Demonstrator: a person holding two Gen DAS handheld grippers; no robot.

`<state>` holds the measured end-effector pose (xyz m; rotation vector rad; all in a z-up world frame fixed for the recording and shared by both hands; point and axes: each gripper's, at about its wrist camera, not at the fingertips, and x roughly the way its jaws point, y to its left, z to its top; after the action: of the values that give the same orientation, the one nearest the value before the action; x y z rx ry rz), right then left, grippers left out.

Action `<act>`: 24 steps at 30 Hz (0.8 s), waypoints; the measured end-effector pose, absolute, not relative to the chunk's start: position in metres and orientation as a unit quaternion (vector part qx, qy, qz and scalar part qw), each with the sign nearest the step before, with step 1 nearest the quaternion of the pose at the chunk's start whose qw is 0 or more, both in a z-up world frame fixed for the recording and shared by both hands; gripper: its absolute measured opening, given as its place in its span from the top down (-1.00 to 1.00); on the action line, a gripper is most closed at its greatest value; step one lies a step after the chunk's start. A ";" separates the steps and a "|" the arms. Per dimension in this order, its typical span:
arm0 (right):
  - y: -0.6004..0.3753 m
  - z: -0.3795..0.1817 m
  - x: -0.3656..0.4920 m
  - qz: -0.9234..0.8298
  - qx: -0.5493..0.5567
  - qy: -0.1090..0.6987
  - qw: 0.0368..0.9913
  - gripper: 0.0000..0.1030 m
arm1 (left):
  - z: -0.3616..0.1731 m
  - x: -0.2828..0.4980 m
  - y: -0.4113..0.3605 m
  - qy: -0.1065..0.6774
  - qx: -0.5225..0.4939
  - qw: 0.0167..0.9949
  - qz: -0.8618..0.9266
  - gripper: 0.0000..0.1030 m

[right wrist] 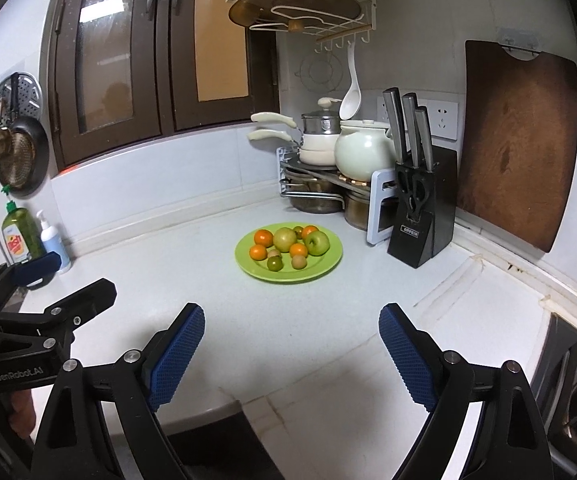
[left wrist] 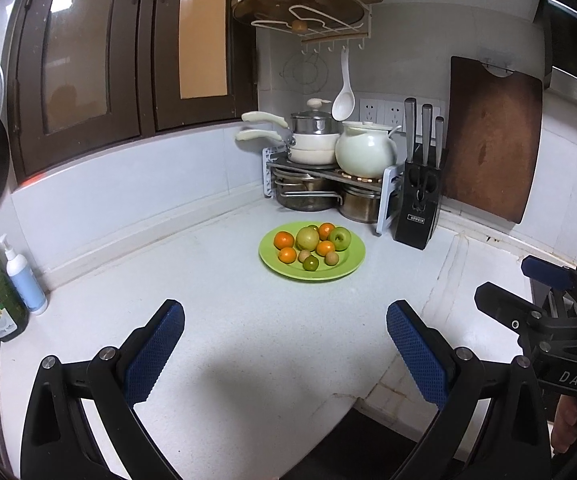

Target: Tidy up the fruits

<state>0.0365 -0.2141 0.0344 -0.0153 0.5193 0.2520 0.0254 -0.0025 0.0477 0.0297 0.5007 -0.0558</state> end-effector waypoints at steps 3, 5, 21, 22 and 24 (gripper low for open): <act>-0.214 0.035 0.034 0.126 -0.007 0.254 0.959 -0.74 | 0.050 0.022 -0.004 0.245 0.016 0.969 -0.026 -1.00; -0.214 0.035 0.031 0.127 -0.008 0.253 0.959 -0.74 | 0.050 0.019 -0.005 0.242 0.016 0.970 -0.023 -1.00; -0.216 0.035 0.024 0.127 -0.009 0.253 0.959 -0.74 | 0.049 0.010 -0.008 0.241 0.017 0.970 -0.021 -1.00; -0.215 0.035 0.024 0.127 -0.008 0.253 0.959 -0.74 | 0.049 0.010 -0.007 0.242 0.017 0.970 -0.022 -1.00; -0.215 0.035 0.024 0.127 -0.009 0.253 0.959 -0.74 | 0.049 0.009 -0.007 0.243 0.016 0.970 -0.022 -1.00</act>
<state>0.0235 -0.2154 0.0346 -0.0182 0.5128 0.2574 0.0094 -0.0071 0.0491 0.0326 0.4902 -0.0446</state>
